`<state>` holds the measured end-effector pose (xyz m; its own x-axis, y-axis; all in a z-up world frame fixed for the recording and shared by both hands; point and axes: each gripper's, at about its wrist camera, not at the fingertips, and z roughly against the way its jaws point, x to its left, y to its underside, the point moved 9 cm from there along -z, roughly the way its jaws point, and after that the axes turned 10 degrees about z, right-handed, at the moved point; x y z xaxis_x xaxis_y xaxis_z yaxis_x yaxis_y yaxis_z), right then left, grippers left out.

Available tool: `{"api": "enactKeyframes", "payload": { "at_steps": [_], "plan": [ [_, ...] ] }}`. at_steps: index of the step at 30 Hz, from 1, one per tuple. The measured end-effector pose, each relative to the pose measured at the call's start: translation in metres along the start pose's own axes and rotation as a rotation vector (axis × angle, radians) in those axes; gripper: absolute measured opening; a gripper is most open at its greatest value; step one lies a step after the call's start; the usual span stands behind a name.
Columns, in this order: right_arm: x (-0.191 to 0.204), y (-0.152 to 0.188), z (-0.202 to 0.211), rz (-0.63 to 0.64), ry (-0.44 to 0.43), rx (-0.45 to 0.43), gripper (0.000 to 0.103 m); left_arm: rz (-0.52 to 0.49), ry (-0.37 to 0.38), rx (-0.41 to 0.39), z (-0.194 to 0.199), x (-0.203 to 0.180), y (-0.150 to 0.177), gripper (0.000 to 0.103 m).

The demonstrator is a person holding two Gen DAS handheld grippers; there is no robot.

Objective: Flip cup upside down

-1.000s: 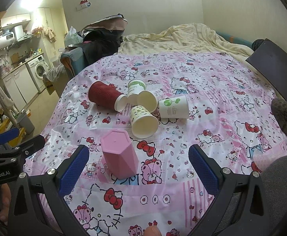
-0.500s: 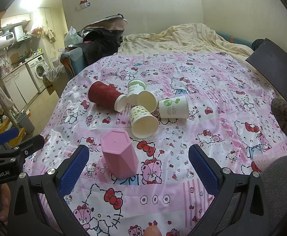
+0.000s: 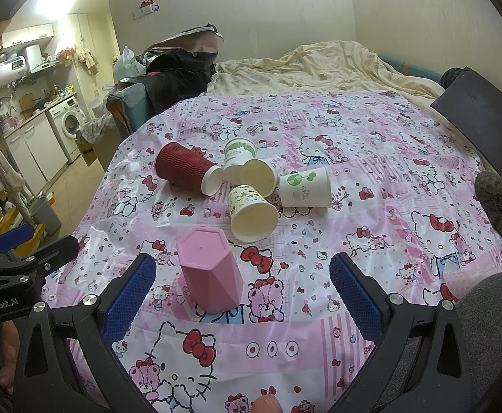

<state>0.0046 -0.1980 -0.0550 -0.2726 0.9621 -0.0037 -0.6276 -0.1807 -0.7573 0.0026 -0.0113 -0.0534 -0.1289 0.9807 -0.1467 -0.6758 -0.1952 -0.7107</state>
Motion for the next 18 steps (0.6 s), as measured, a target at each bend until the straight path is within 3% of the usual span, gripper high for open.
{"api": "enactKeyframes", "payload": {
  "at_steps": [18],
  "plan": [
    [0.0002,0.0002,0.0002,0.0,0.001,0.002,0.103,-0.001,0.0,0.001,0.0007,0.0017,-0.0014,0.103]
  ]
}}
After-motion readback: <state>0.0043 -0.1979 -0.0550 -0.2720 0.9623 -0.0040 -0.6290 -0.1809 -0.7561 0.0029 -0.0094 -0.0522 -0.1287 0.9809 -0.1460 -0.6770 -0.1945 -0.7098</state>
